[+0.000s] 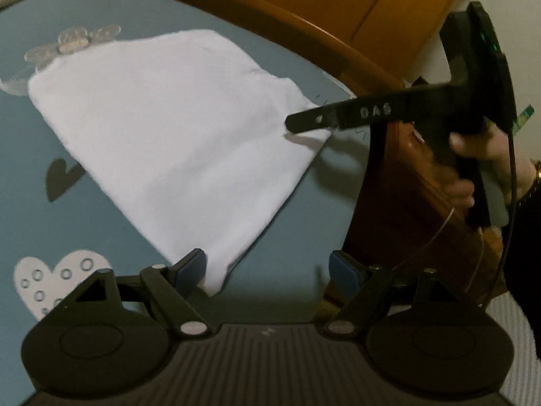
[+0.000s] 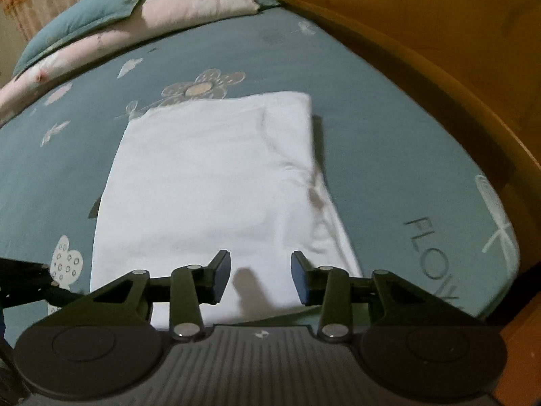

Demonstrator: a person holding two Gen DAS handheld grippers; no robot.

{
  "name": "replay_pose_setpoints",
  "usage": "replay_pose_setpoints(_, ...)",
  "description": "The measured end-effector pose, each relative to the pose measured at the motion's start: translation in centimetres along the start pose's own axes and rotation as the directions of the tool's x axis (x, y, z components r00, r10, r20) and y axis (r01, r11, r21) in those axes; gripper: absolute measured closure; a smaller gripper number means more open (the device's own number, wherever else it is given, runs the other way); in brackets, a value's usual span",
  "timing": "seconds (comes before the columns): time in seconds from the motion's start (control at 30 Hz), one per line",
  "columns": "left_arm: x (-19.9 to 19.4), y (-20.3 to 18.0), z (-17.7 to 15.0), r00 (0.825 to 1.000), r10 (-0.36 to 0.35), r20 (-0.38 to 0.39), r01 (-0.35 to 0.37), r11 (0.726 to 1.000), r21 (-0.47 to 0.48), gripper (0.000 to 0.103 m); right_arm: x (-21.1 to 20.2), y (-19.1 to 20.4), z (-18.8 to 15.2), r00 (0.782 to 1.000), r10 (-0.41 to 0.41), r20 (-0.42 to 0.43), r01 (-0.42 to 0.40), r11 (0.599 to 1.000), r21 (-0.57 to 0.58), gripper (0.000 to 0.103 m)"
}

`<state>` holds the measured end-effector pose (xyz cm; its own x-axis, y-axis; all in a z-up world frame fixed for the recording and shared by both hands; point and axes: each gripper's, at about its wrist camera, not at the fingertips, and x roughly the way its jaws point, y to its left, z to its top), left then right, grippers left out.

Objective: Fold clothes

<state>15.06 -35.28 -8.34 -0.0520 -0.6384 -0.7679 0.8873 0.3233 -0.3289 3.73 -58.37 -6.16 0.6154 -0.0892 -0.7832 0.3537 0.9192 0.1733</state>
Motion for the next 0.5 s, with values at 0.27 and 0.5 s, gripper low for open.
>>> replay_pose_setpoints(0.27,-2.5,-0.3,-1.5,0.986,0.167,-0.011,-0.167,0.985,0.033,0.017,1.1,-2.7,-1.1,0.999,0.019,-0.046,-0.014,0.994,0.111,0.056)
replay_pose_setpoints(0.5,-3.4,0.8,-3.3,0.961,0.275,-0.031,-0.274,0.961,0.047,0.017,0.0,0.0,-0.2,1.000,0.030,-0.009,-0.030,0.999,0.045,0.051)
